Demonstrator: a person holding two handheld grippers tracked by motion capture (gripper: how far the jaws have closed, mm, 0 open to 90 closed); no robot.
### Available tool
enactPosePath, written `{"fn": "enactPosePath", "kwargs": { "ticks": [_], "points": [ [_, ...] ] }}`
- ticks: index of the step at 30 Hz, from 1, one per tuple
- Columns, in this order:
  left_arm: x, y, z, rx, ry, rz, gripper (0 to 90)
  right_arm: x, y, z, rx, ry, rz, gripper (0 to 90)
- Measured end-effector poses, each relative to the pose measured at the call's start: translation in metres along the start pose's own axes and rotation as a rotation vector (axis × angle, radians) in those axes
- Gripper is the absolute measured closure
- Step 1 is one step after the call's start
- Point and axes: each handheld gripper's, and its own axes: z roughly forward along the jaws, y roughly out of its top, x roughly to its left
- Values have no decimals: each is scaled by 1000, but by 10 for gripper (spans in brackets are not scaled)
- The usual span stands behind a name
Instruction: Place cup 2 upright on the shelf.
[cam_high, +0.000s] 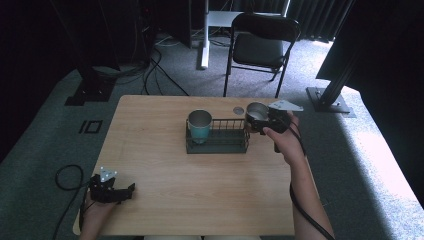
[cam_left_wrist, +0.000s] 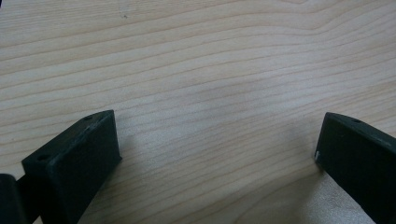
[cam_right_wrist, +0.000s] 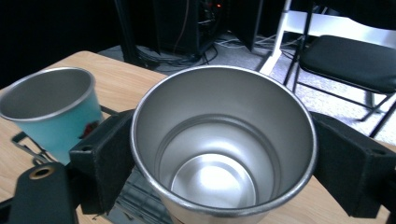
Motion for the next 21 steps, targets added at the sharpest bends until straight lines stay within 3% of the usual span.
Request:
{"fn": "enactPosePath", "kwargs": {
  "ticks": [10, 21],
  "points": [
    [0, 0, 0, 0, 0, 0, 3, 25, 9, 17, 6, 57, -23, 130],
    [0, 0, 0, 0, 0, 0, 3, 43, 1, 41, 39, 81, -39, 130]
  ]
}}
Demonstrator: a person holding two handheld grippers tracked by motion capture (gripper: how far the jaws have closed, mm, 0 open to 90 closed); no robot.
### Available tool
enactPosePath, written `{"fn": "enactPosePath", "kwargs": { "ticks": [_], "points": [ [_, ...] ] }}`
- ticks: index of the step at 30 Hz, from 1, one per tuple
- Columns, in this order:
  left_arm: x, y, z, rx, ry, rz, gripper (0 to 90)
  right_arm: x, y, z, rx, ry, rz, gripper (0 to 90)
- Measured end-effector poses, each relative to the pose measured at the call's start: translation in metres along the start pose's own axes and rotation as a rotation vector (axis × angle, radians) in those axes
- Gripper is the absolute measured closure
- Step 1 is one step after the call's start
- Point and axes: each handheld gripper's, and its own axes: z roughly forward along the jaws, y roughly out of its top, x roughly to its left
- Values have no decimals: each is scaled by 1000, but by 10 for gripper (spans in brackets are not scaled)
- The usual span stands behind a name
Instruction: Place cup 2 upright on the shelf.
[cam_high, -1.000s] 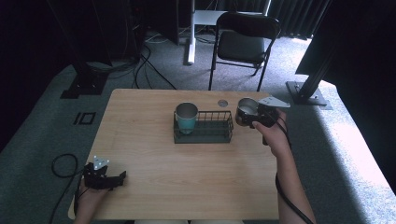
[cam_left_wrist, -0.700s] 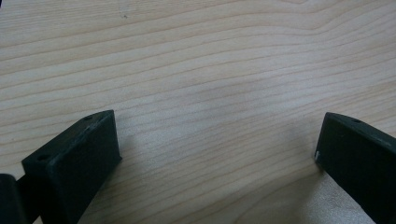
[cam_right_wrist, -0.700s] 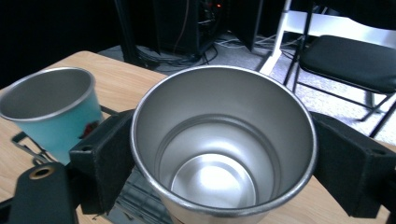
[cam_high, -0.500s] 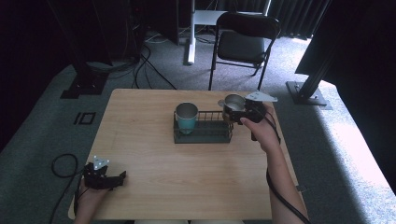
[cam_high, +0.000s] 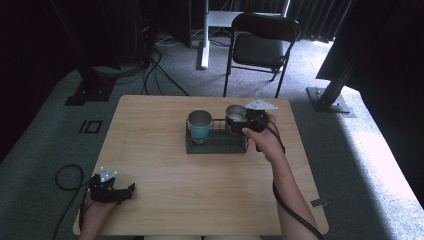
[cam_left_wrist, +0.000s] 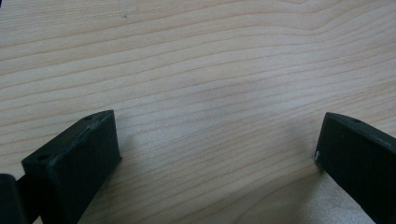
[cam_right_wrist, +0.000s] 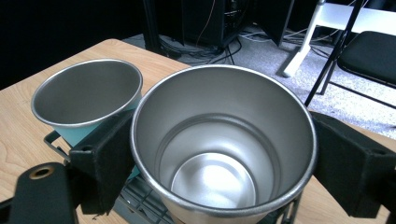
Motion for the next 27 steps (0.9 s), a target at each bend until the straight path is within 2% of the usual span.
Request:
{"fn": "enactPosePath", "kwargs": {
  "ticks": [5, 8, 12, 27],
  "points": [
    [0, 0, 0, 0, 0, 0, 3, 4, -5, 9, 6, 14, 6, 130],
    [0, 0, 0, 0, 0, 0, 4, 6, -10, 15, 24, 11, -7, 130],
    [0, 0, 0, 0, 0, 0, 3, 7, -16, 22, 33, 11, 2, 130],
    [0, 0, 0, 0, 0, 0, 4, 13, -32, 41, 71, 8, -17, 131]
  ]
}}
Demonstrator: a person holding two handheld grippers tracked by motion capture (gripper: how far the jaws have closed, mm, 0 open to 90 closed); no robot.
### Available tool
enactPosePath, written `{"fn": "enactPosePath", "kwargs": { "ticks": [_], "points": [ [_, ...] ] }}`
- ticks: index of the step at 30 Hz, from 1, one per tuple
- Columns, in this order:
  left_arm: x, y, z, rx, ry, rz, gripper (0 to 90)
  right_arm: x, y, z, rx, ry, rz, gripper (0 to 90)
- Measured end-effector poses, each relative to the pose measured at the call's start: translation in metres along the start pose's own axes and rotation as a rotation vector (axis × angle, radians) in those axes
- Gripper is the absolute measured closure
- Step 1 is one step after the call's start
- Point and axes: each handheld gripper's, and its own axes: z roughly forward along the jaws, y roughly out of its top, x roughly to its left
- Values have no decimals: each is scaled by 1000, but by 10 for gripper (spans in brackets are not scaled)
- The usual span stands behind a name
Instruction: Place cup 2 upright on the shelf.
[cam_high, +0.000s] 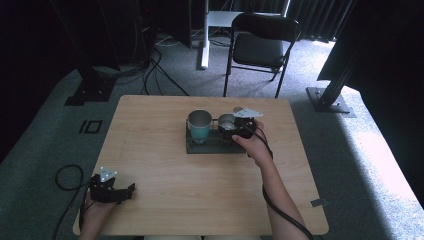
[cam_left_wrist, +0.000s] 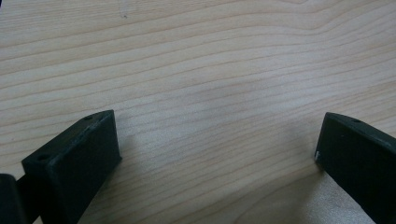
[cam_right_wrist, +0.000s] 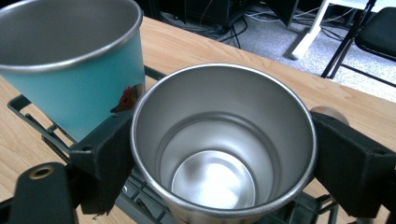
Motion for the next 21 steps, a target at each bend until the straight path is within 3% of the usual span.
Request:
{"fn": "enactPosePath", "kwargs": {
  "ticks": [8, 21],
  "points": [
    [0, 0, 0, 0, 0, 0, 3, 3, -6, 7, 14, -4, -25, 130],
    [0, 0, 0, 0, 0, 0, 3, 0, -7, 7, 11, 15, 2, 120]
  ]
}}
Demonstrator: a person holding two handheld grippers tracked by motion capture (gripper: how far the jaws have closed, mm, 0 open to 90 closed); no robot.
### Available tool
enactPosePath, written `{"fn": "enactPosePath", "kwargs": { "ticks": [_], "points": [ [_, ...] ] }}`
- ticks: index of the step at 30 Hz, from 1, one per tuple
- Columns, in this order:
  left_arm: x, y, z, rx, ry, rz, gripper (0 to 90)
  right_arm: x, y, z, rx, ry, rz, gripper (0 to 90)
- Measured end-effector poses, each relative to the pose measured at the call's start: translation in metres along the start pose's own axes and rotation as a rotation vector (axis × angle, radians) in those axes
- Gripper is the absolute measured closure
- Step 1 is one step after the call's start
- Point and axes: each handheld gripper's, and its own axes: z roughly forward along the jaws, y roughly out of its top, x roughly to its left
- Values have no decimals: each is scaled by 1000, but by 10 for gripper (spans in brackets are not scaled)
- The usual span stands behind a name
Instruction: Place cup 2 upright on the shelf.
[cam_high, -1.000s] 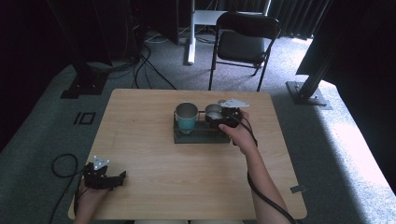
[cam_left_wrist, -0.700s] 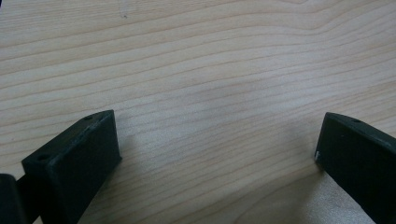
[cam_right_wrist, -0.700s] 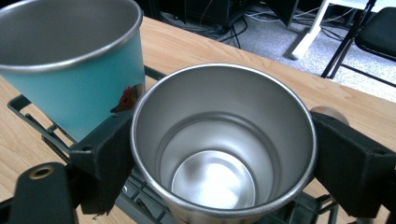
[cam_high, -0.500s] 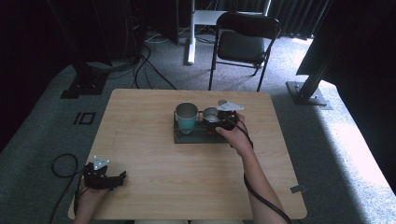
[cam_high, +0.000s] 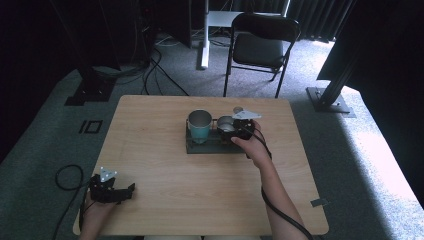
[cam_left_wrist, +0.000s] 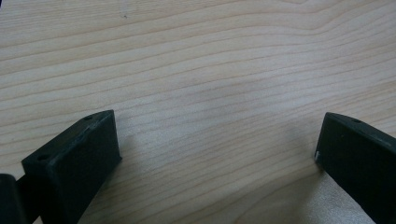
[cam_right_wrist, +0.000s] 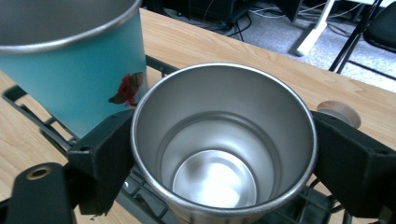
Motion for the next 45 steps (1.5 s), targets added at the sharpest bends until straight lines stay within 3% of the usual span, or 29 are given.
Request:
{"fn": "enactPosePath", "kwargs": {
  "ticks": [4, 11, 22, 45],
  "points": [
    [0, 0, 0, 0, 0, 0, 3, -1, 3, -4, -15, 7, 25, 109],
    [0, 0, 0, 0, 0, 0, 3, -3, 5, -12, -13, 25, 11, 110],
    [0, 0, 0, 0, 0, 0, 3, -10, 2, -29, -30, -2, 19, 110],
    [0, 0, 0, 0, 0, 0, 3, -31, -30, -66, -44, -47, 45, 110]
  ]
}}
